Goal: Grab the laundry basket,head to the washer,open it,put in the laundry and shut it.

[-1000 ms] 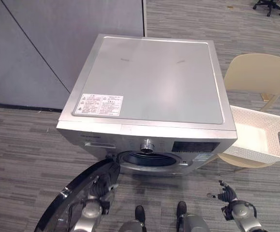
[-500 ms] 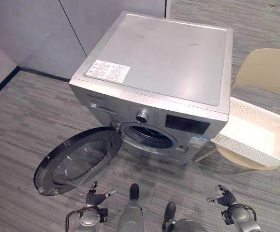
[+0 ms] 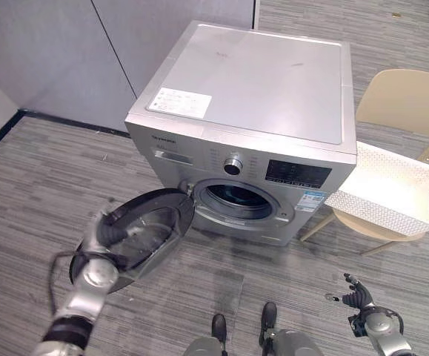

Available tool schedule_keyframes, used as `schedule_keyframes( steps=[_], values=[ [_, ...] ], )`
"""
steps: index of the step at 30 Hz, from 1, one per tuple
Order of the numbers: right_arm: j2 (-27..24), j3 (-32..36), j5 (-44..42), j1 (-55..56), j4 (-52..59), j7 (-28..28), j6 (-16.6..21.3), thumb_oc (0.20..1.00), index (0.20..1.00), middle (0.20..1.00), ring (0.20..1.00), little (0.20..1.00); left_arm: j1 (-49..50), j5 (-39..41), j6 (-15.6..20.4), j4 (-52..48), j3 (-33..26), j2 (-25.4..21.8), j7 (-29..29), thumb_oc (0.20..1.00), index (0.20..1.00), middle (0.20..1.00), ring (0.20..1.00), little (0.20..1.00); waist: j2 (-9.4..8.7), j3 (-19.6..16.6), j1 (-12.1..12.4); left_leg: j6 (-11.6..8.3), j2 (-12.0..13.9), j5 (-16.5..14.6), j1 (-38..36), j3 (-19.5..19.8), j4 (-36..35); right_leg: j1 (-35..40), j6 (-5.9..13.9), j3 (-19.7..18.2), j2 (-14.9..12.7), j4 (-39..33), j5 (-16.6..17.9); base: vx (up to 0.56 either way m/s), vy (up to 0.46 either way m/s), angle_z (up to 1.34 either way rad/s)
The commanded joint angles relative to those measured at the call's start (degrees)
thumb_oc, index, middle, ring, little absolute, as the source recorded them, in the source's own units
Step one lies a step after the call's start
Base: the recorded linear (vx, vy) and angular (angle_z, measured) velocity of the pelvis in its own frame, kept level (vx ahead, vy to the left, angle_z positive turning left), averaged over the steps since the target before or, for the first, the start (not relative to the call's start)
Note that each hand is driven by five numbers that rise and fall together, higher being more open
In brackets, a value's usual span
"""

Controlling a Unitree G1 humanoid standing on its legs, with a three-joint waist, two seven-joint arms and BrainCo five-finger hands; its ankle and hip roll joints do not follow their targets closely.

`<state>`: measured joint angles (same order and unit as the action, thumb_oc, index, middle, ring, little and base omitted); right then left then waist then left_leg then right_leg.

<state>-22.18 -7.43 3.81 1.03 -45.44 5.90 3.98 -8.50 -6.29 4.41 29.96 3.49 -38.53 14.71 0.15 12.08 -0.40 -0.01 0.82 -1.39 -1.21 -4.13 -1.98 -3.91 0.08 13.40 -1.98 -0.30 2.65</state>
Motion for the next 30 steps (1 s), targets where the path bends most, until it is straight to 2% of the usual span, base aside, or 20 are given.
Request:
schedule_keyframes(
  steps=[1,3,7,10,14,15,16,17,18,20,23,25,26,30],
  values=[
    [-2.6,-2.6,0.6,-0.3,1.0,-1.1,0.9,1.0,1.0,1.0,1.0,1.0,-4.6,-5.7,-1.4,6.4,0.2,-3.7,1.9,1.0,1.0,1.0,1.0,1.0,-3.06,-4.2,-0.7,-0.95,-1.0,-3.4,5.7,-0.8,5.6,3.8,6.59,-2.7,-2.8,2.5,-8.2,0.02,0.092,-0.03],
    [-2.8,-4.0,0.8,-1.0,0.8,-1.6,0.2,1.0,1.0,1.0,1.0,1.0,-11.1,-6.1,-2.9,15.1,2.7,-7.3,0.8,1.0,1.0,1.0,1.0,1.0,-3.5,-3.7,-1.4,-0.74,-0.9,-3.6,6.9,-1.2,6.3,2.4,6.97,-2.9,-3.2,3.2,-7.9,0.0,0.104,-0.06],
    [-2.6,-6.0,1.1,-2.2,-0.7,-2.2,-0.2,1.0,1.0,1.0,1.0,1.0,-16.2,-5.8,-3.2,25.3,5.9,-9.2,-2.2,1.0,1.0,1.0,1.0,1.0,-4.06,-2.9,-1.9,-0.45,-0.7,-3.7,9.0,-1.9,7.3,0.0,7.38,-3.4,-3.6,4.4,-7.2,-0.04,0.07,-0.06],
    [-2.1,-7.2,1.5,-3.0,-2.0,-2.4,-0.4,1.0,1.0,1.0,1.0,1.0,-15.5,-5.0,-3.0,29.0,6.4,-7.6,-3.4,1.0,1.0,1.0,1.0,1.0,-4.56,-2.5,-1.9,-0.16,-0.4,-4.0,9.8,-2.7,7.9,-1.0,7.76,-3.8,-3.8,4.8,-6.7,-0.01,0.04,-0.12],
    [-1.5,-7.4,1.7,-3.6,-2.8,-2.0,-0.5,1.0,1.0,1.0,1.0,1.0,-12.9,-3.2,-2.5,28.5,5.4,-4.4,-3.8,1.0,1.0,1.0,1.0,1.0,-4.92,-2.0,-1.6,0.21,-0.2,-4.4,10.0,-3.4,8.4,-1.8,8.04,-4.2,-4.0,5.5,-6.5,-0.01,0.027,-0.07],
    [-1.2,-7.3,1.8,-3.7,-2.9,-1.9,-0.6,1.0,1.0,1.0,1.0,1.0,-11.7,-2.1,-2.3,27.7,5.1,-2.6,-3.9,1.0,1.0,1.0,1.0,1.0,-5.04,-1.9,-1.5,0.31,-0.2,-4.5,10.0,-3.6,8.5,-1.8,8.09,-4.2,-4.1,5.6,-6.4,0.0,0.028,-0.19],
    [-0.7,-7.1,2.3,-4.1,-3.4,-1.7,-0.8,1.0,1.0,1.0,1.0,1.0,-8.0,0.0,-1.7,25.1,4.3,1.7,-4.0,1.0,1.0,1.0,1.0,1.0,-5.1,-1.7,-1.1,0.56,-0.3,-4.7,9.7,-3.9,8.6,-1.8,8.03,-4.3,-4.3,5.8,-6.4,0.0,0.028,-0.15],
    [-0.7,-7.1,2.3,-4.1,-3.4,-1.7,-0.8,1.0,1.0,1.0,1.0,1.0,-7.9,0.0,-1.8,25.0,4.2,1.7,-3.9,1.0,1.0,1.0,1.0,1.0,-5.07,-1.7,-1.2,0.56,-0.3,-4.8,9.7,-3.9,8.6,-1.7,8.04,-4.3,-4.3,5.9,-6.4,0.01,0.029,-0.11],
    [-0.4,-6.8,2.6,-4.3,-3.3,-1.5,-0.8,1.0,1.0,1.0,1.0,1.0,-5.6,2.4,-1.3,22.6,3.7,5.3,-3.5,1.0,1.0,1.0,1.0,1.0,-5.06,-1.5,-0.9,0.69,-0.4,-5.1,9.3,-3.9,8.8,-1.3,7.98,-4.3,-4.4,6.1,-6.7,0.02,0.017,-0.05],
    [0.4,-4.9,3.6,-3.6,-1.8,-1.1,-1.5,1.0,1.0,1.0,1.0,1.0,4.5,8.0,-0.7,8.4,2.2,13.7,-4.6,1.0,1.0,1.0,1.0,1.0,-4.82,-1.5,-0.1,1.21,-1.0,-5.4,8.3,-3.7,8.5,-0.8,7.59,-3.9,-4.5,6.6,-7.2,0.02,0.019,-0.04],
    [0.5,-4.5,4.0,-3.4,-1.1,-1.1,-1.7,1.0,1.0,1.0,1.0,1.0,7.0,8.3,-0.7,4.3,2.6,14.9,-5.9,1.0,1.0,1.0,1.0,1.0,-4.7,-1.4,0.0,1.33,-1.2,-5.5,8.1,-3.6,8.4,-0.7,7.53,-3.8,-4.5,6.7,-7.4,0.0,-0.006,0.04],
    [1.2,-4.3,5.0,-3.0,0.4,-1.6,-2.1,1.0,1.0,1.0,1.0,1.0,11.5,11.4,-0.3,-5.6,5.4,17.7,-10.6,1.0,1.0,1.0,1.0,1.0,-4.42,-1.2,0.3,1.61,-1.4,-5.5,7.3,-3.2,8.2,-0.3,7.36,-3.8,-4.4,7.0,-7.6,0.01,-0.043,0.04],
    [1.3,-4.3,5.1,-2.9,0.6,-1.6,-2.1,1.0,1.0,1.0,1.0,1.0,12.1,11.9,-0.3,-7.5,6.0,17.9,-11.4,1.0,1.0,1.0,1.0,1.0,-4.33,-1.2,0.3,1.65,-1.4,-5.5,7.1,-3.1,8.0,-0.2,7.37,-3.9,-4.4,7.0,-7.7,0.0,-0.039,0.05],
    [1.4,-5.7,5.8,-2.7,1.4,-1.4,-1.9,1.0,1.0,1.0,1.0,1.0,9.7,14.1,0.3,-14.2,10.7,18.9,-12.9,1.0,1.0,1.0,1.0,1.0,-4.07,-0.9,-0.2,1.91,-1.3,-5.4,6.3,-3.2,7.3,-0.5,7.4,-4.5,-4.1,7.3,-7.9,-0.02,-0.05,-0.01]
  ],
)
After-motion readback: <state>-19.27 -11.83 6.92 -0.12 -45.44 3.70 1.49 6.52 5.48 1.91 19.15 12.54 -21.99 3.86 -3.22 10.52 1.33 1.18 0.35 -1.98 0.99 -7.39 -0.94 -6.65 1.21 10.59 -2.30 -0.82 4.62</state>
